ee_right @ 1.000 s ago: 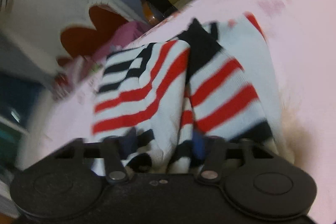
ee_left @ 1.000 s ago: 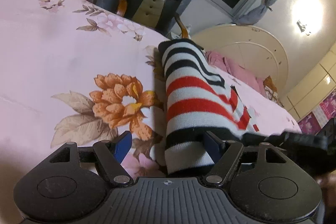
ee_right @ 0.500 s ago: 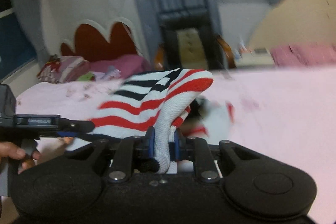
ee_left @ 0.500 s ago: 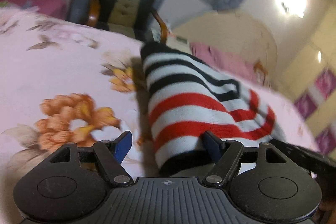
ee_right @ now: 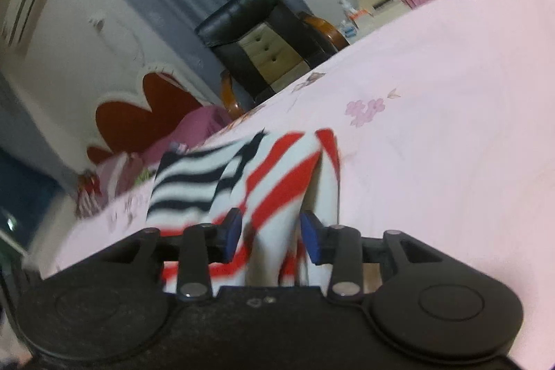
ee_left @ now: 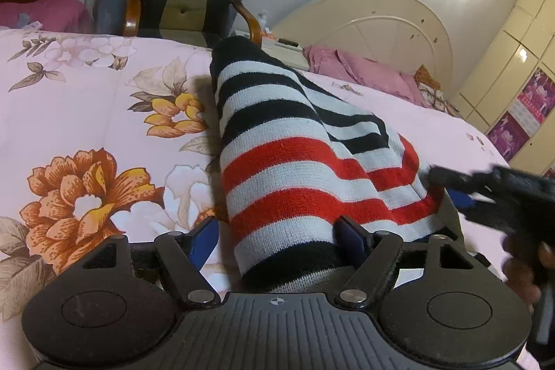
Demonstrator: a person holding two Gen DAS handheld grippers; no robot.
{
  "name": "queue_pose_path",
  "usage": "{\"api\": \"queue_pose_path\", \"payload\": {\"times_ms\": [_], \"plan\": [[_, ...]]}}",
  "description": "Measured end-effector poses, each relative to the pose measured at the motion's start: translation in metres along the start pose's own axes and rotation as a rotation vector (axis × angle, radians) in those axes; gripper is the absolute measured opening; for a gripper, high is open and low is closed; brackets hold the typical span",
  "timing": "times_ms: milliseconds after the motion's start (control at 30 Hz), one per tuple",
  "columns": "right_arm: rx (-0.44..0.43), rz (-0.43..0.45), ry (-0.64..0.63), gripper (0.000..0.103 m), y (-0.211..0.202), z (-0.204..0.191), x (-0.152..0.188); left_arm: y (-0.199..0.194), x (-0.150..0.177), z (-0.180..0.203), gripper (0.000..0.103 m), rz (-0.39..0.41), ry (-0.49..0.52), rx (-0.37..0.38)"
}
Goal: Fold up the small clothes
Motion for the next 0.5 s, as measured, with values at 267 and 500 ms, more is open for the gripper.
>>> {"api": "queue_pose_path", "payload": {"times_ms": [267,500], "plan": [[0.179,0.053,-0.258,0.011,0.024,-0.007,0.003,0.013,-0.008,0.017,0.075,-0.038,0.036,-0.035],[0.21,0.157,-0.336,0.024,-0.031,-0.031,0.012,-0.043,-0.003,0.025,0.075,0.061,0.104,-0.065]]}}
Point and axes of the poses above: each gripper's, at about its wrist camera, not at the fingertips, and y roughly the way its jaws point, z to its right, x to its underside, the point moved 2 cm from there along y, roughly the way its jaws point, and after that the axes turned 14 degrees about y, right-handed, at the moved point
